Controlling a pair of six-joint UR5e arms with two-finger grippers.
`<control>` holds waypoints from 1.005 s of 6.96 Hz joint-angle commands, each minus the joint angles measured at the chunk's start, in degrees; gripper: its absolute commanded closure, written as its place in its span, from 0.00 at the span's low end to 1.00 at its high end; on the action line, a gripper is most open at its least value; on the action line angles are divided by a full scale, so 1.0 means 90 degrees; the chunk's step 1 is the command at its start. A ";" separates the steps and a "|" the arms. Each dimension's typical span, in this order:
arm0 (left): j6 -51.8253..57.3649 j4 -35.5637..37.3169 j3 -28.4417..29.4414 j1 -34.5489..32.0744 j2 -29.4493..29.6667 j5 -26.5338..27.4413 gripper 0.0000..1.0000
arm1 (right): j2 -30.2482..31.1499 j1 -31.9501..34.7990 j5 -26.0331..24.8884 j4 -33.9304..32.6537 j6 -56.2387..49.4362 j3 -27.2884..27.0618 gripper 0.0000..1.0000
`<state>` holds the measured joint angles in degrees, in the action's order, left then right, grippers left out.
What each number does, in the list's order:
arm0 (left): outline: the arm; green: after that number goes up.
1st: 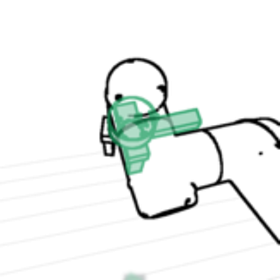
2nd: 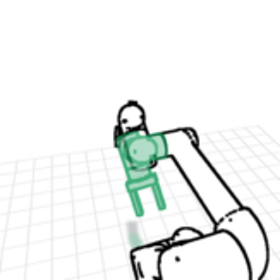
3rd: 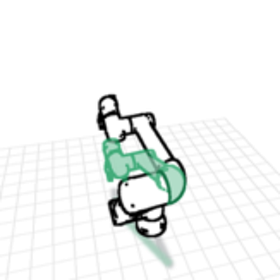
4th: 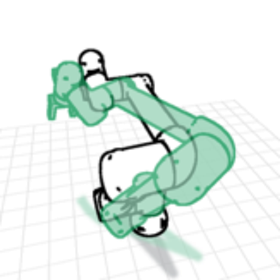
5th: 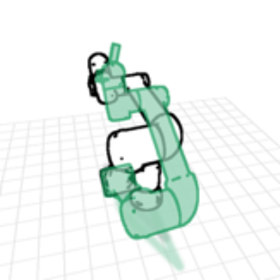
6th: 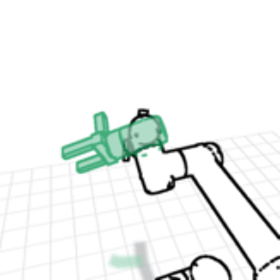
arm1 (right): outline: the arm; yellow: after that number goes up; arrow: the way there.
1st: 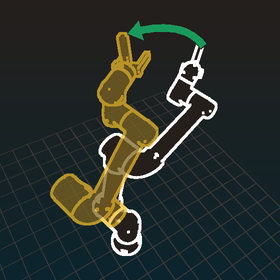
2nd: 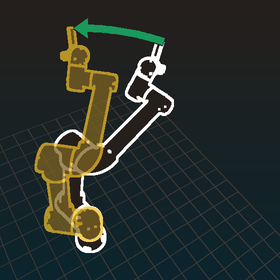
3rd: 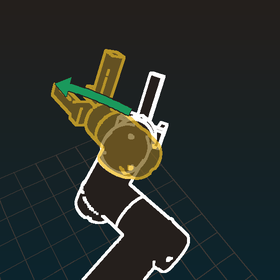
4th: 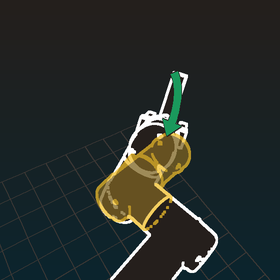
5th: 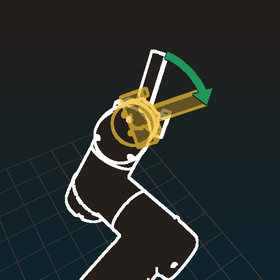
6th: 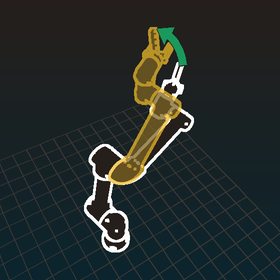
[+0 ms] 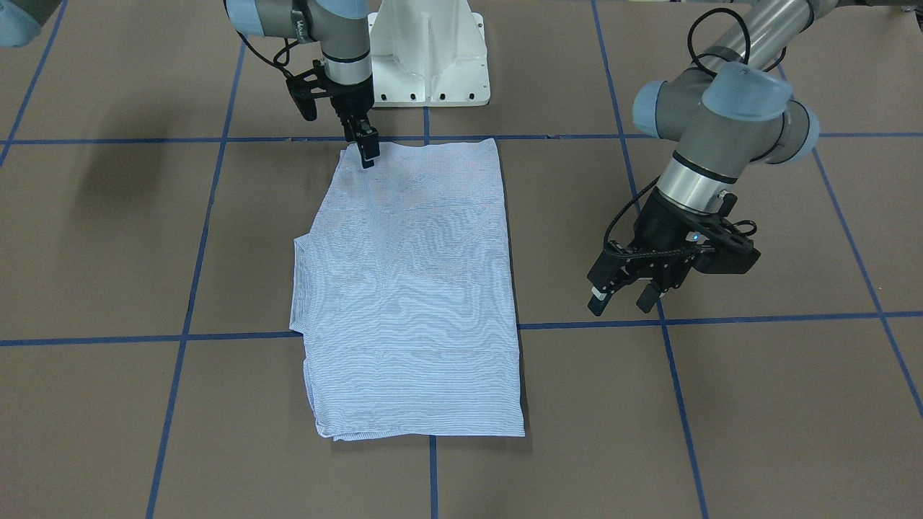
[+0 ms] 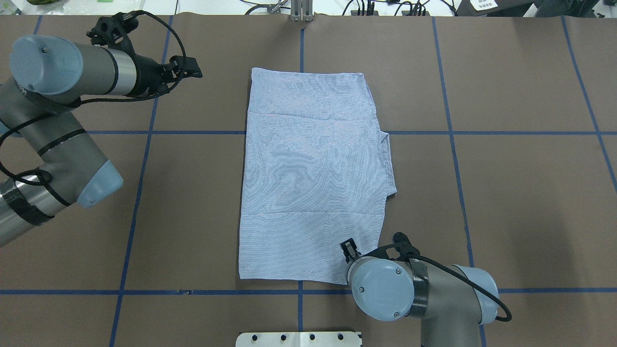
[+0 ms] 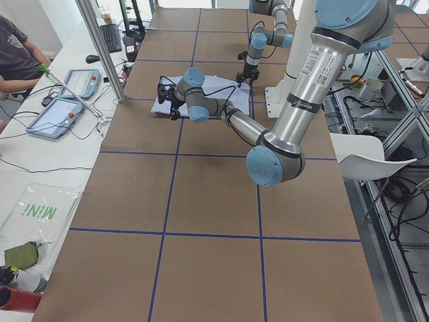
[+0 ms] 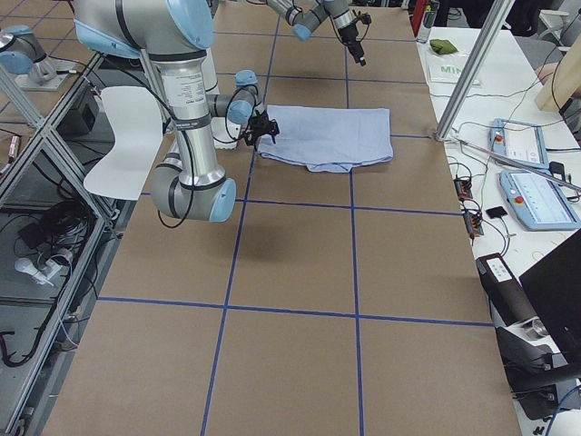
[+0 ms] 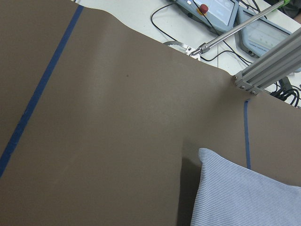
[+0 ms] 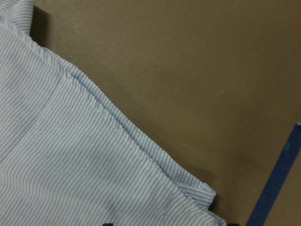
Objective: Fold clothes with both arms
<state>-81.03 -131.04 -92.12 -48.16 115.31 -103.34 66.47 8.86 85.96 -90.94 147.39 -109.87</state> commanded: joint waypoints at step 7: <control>0.0000 0.0000 -0.0350 -0.0010 -0.0332 0.0036 0.00 | -0.0110 0.0079 0.0039 0.0007 0.0010 -0.0029 1.00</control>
<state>-81.00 -131.05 -94.56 -48.35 113.06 -103.09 65.63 9.35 86.01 -90.89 147.73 -109.79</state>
